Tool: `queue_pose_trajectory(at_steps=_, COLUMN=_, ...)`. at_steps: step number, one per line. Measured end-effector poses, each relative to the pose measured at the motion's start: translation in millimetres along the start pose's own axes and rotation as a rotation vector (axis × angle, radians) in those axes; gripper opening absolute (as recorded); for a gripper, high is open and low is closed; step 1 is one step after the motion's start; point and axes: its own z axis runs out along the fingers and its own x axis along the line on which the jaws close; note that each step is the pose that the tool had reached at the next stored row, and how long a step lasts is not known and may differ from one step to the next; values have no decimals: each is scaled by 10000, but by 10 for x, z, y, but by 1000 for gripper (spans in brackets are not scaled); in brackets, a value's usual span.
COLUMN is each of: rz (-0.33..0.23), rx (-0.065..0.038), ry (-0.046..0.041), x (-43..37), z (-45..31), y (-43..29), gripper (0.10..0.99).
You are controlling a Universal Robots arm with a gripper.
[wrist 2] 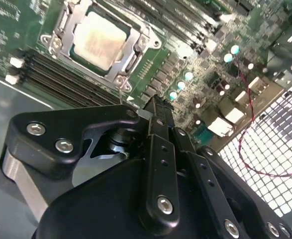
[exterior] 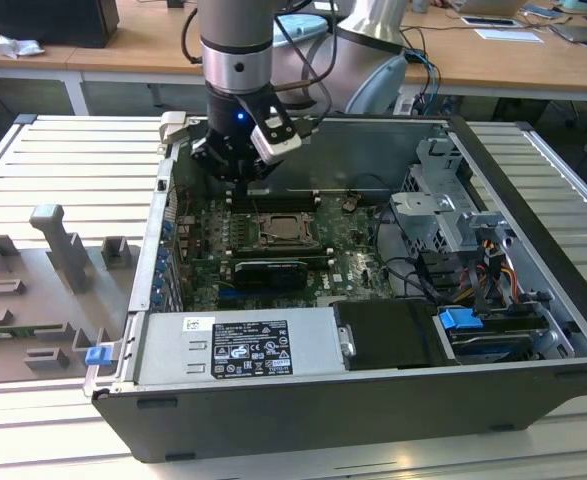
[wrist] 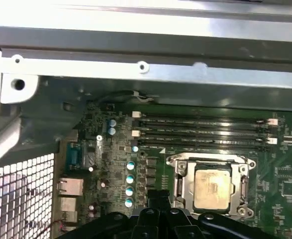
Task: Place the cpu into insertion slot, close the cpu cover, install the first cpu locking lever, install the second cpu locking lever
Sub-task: 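Install the first cpu locking lever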
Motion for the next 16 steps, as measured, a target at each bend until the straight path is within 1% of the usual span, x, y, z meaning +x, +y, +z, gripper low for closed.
queue_pose_trajectory(at_steps=2, rz=0, rx=-13, ry=-2, x=11, z=21, y=41, gripper=106)
queue_pose_trajectory(at_steps=5, rz=-14, rx=-16, ry=-1, x=14, z=44, y=133, gripper=106)
queue_pose_trajectory(at_steps=6, rz=-15, rx=-16, ry=-1, x=16, z=48, y=151, gripper=106)
queue_pose_trajectory(at_steps=8, rz=-15, rx=-16, ry=-2, x=22, z=58, y=216, gripper=106)
queue_pose_trajectory(at_steps=10, rz=-17, rx=-16, ry=0, x=20, z=62, y=237, gripper=106)
queue_pose_trajectory(at_steps=12, rz=-17, rx=-18, ry=-1, x=6, z=63, y=239, gripper=106)
queue_pose_trajectory(at_steps=14, rz=-17, rx=-17, ry=-1, x=-33, z=64, y=245, gripper=106)
queue_pose_trajectory(at_steps=16, rz=-16, rx=-17, ry=-2, x=-53, z=65, y=244, gripper=106)
